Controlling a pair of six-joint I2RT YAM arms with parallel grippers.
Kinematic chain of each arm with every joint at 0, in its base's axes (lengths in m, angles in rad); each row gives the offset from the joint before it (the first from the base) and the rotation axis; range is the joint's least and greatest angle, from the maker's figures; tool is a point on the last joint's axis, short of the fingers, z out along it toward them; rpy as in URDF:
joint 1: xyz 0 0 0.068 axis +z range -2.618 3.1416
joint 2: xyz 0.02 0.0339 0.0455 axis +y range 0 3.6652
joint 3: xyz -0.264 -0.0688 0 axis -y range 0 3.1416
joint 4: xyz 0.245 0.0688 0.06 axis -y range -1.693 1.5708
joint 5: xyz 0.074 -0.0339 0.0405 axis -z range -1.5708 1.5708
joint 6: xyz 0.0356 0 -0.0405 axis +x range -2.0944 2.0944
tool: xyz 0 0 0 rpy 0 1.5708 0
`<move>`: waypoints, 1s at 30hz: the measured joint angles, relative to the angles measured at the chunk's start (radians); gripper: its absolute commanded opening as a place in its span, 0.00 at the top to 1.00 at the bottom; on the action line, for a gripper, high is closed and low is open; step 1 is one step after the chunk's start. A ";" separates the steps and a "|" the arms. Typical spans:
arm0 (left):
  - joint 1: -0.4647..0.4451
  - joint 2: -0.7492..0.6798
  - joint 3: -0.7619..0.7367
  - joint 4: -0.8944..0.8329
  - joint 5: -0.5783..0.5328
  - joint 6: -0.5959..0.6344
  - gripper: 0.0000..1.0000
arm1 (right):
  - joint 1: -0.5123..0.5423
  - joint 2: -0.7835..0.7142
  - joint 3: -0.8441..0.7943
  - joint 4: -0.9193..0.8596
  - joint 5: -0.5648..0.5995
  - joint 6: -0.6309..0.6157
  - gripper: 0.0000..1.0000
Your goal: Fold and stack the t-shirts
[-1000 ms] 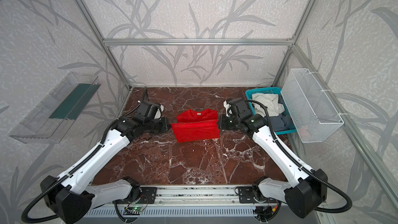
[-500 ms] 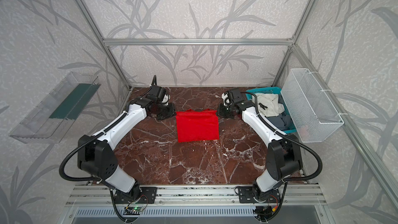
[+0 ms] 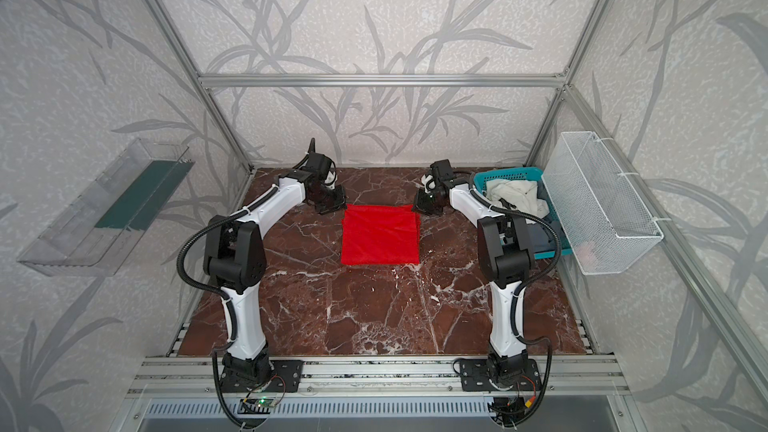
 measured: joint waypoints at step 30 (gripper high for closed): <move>0.039 0.115 -0.149 0.427 0.082 0.048 0.79 | -0.012 0.157 0.077 0.125 0.001 -0.066 0.88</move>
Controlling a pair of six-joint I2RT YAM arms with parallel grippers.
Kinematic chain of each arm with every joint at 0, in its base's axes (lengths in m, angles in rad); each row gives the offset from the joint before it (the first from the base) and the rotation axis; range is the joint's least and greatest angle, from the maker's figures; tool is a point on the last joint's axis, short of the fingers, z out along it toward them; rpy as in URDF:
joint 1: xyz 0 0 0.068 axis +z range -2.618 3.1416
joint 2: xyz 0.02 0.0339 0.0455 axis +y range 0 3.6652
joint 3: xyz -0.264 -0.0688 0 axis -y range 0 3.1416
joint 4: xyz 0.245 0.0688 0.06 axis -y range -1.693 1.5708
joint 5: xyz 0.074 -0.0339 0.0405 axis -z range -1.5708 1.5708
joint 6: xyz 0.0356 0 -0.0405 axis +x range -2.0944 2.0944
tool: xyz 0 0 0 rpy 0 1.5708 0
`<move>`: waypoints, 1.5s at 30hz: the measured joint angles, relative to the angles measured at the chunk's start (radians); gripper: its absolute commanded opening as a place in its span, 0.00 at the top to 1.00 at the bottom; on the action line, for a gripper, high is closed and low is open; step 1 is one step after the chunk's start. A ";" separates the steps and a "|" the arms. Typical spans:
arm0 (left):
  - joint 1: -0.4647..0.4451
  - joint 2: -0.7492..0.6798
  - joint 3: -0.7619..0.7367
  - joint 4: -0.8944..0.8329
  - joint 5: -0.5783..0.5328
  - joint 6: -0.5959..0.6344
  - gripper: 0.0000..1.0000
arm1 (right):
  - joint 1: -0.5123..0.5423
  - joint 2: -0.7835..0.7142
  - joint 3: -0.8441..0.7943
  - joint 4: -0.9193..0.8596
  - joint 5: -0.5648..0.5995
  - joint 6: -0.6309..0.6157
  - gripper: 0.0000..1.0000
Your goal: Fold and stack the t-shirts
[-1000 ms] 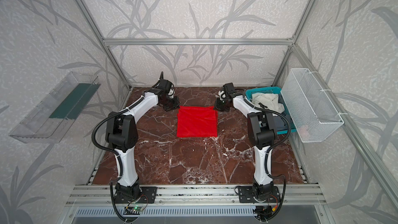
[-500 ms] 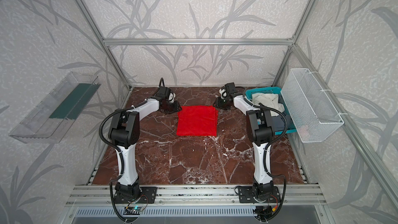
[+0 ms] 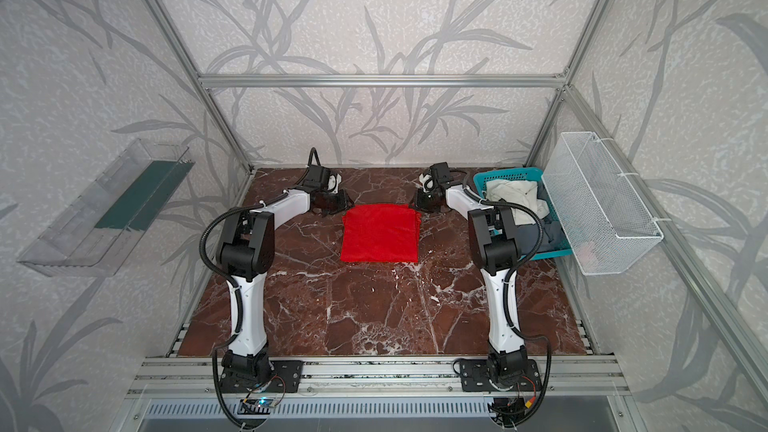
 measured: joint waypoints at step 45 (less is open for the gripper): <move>-0.081 0.049 -0.062 0.205 0.013 -0.172 0.79 | 0.180 0.167 0.268 -0.019 0.007 0.107 0.81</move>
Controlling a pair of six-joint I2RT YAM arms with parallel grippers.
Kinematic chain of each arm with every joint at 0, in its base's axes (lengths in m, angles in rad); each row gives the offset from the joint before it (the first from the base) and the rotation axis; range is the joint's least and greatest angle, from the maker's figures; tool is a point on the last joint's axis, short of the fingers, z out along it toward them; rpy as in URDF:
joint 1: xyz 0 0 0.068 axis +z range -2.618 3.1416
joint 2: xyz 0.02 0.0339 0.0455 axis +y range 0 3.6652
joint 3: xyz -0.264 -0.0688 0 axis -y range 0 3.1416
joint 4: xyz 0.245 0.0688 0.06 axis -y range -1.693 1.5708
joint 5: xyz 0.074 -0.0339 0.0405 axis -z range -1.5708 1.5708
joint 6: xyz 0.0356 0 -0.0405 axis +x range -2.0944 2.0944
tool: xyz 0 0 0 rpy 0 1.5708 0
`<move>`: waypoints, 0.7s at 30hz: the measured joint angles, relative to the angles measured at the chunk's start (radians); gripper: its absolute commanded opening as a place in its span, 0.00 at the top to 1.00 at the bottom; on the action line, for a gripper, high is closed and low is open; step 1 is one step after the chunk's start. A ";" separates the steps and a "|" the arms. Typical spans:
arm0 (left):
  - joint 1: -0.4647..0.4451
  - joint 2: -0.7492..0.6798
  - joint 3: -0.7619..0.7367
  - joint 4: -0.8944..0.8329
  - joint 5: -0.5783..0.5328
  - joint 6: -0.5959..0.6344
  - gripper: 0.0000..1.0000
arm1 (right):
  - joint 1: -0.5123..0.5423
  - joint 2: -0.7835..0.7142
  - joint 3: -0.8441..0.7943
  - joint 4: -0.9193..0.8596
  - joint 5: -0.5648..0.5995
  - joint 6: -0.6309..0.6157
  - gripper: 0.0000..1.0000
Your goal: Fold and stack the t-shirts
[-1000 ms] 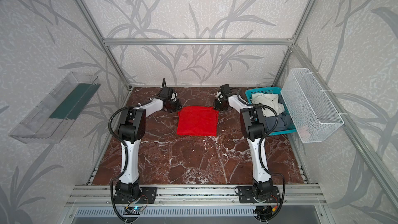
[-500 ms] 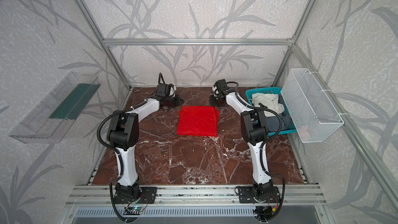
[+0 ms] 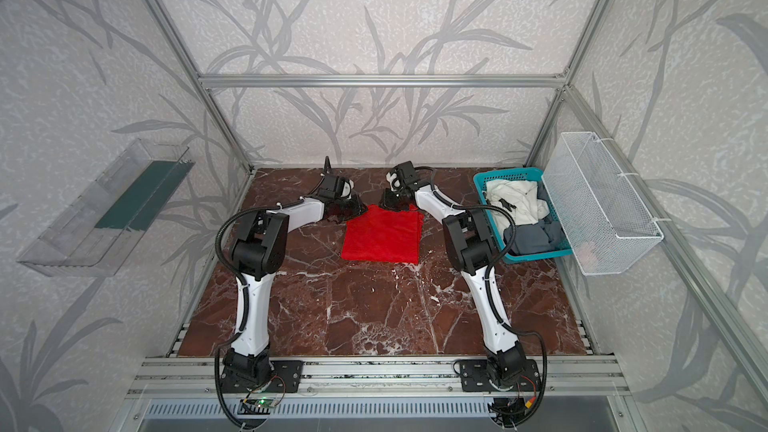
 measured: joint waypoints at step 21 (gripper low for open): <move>0.009 -0.048 -0.087 0.054 0.004 0.008 0.82 | -0.179 -0.190 -0.416 0.200 -0.015 -0.010 0.83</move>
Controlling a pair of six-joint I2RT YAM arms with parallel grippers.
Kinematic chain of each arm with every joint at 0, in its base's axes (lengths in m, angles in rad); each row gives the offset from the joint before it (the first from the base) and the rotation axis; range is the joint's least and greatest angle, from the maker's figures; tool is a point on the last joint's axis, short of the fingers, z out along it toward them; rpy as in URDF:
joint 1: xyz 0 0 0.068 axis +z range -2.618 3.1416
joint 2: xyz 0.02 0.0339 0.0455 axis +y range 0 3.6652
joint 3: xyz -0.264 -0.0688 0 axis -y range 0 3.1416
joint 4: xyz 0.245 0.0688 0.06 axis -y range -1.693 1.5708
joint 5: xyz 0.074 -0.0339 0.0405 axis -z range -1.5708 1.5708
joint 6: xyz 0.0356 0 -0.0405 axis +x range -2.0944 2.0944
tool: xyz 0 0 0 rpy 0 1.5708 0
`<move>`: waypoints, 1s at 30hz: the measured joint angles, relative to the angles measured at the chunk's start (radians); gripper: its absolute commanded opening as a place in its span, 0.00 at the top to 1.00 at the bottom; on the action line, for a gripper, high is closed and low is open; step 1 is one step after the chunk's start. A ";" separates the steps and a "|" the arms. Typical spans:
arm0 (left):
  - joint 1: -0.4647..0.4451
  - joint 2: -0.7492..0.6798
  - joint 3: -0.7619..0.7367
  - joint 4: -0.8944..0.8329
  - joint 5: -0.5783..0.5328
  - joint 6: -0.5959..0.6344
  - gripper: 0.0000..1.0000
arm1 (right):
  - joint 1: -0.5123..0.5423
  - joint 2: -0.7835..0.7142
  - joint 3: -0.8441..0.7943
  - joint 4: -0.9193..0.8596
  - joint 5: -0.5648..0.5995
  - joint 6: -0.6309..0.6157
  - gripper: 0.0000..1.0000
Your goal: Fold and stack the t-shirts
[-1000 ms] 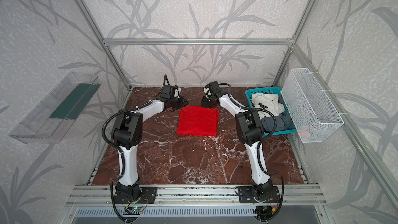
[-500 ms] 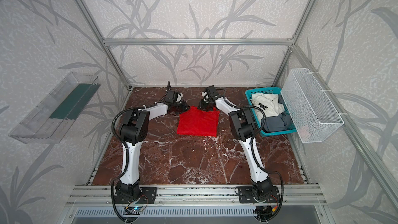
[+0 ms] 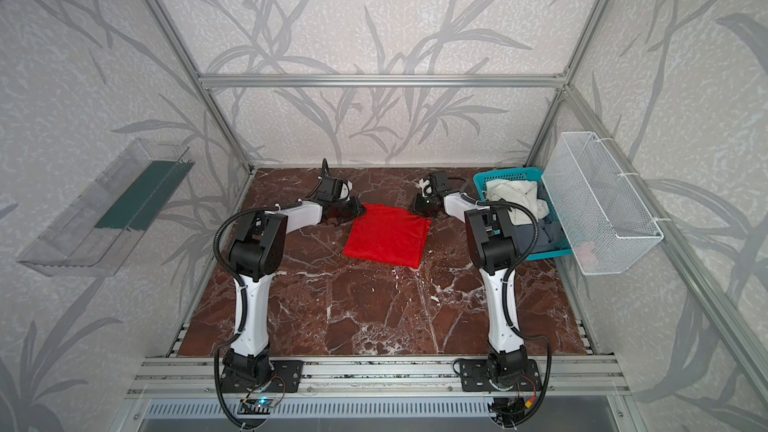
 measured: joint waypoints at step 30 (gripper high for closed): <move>-0.072 -0.422 -0.570 -0.016 0.021 0.000 0.81 | 0.235 -0.584 -0.837 0.218 0.087 0.228 0.83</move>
